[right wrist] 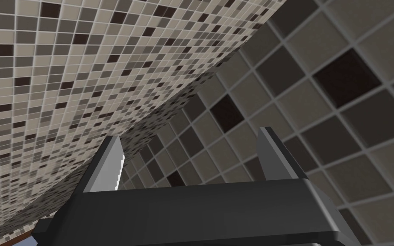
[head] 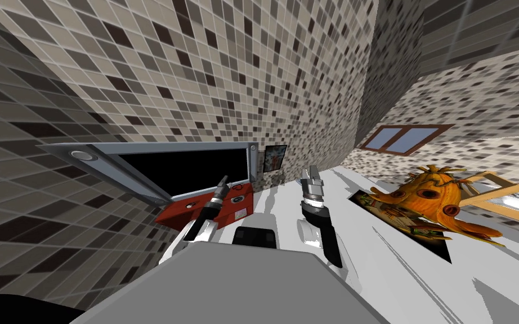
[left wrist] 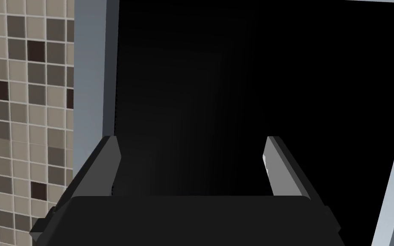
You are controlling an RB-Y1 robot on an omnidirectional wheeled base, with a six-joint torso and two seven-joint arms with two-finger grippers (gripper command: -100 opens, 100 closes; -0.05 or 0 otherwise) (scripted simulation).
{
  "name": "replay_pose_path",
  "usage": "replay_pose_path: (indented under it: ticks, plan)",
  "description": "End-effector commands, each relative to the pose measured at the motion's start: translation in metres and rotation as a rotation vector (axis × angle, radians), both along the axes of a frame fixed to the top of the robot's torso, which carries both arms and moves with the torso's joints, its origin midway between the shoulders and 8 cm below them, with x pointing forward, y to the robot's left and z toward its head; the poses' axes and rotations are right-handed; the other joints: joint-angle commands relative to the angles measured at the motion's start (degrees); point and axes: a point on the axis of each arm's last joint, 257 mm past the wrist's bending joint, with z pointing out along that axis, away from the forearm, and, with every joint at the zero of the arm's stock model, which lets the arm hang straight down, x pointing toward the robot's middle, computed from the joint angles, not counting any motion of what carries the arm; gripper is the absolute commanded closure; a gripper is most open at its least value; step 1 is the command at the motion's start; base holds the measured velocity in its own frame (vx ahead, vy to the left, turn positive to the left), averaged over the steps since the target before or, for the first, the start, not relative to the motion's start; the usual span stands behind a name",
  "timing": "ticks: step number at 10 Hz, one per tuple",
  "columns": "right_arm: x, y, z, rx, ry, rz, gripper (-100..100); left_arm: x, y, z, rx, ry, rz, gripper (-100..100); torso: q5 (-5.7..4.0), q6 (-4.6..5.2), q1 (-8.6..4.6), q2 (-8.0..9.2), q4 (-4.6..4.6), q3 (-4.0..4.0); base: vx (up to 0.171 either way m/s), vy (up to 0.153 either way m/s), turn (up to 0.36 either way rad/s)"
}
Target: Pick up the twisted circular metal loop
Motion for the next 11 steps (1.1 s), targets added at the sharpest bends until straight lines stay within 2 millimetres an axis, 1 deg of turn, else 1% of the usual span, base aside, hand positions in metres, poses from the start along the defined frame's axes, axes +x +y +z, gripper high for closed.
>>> replay_pose_path:
  ticks: [1,2,3,5,6,9,11]
  plan:
    - [0.000,0.000,0.000,0.000,0.000,0.000,0,0.002,0.000,-0.032,-0.030,0.085,0.003,-100,0.00,0.00,0.00,0.00,0.00,0.00,0.014,-0.035,0.023]
    - [0.000,0.000,0.000,0.000,0.000,0.000,0,0.003,0.000,-0.051,-0.048,0.137,0.006,-100,0.00,0.00,-0.03,-0.02,-0.01,-0.01,0.017,-0.039,0.027]
    - [0.000,0.000,0.000,0.000,0.000,0.000,0,0.003,0.000,-0.051,-0.048,0.137,0.006,-100,-0.01,0.01,-0.06,-0.04,-0.01,-0.02,0.015,-0.031,0.007]
    - [0.000,0.000,0.000,0.000,0.000,0.000,0,0.002,-0.001,-0.086,-0.083,0.234,0.011,-100,0.00,0.00,0.01,-0.04,-0.01,-0.03,0.022,-0.022,0.013]
    - [0.000,0.000,0.000,0.000,0.000,0.000,0,0.002,-0.001,-0.086,-0.083,0.234,0.011,-100,0.01,0.00,0.01,-0.05,-0.02,-0.03,0.017,-0.019,0.008]
    - [0.000,0.000,0.000,0.000,0.000,0.000,0,0.000,-0.002,-0.133,-0.126,0.362,0.021,-100,0.01,0.01,0.04,-0.08,-0.02,-0.05,0.027,-0.015,0.006]
    - [0.000,0.000,0.000,0.000,0.000,0.000,0,-0.001,-0.002,-0.159,-0.150,0.433,0.028,-100,0.01,0.00,0.07,-0.11,-0.02,-0.06,0.038,-0.009,-0.003]
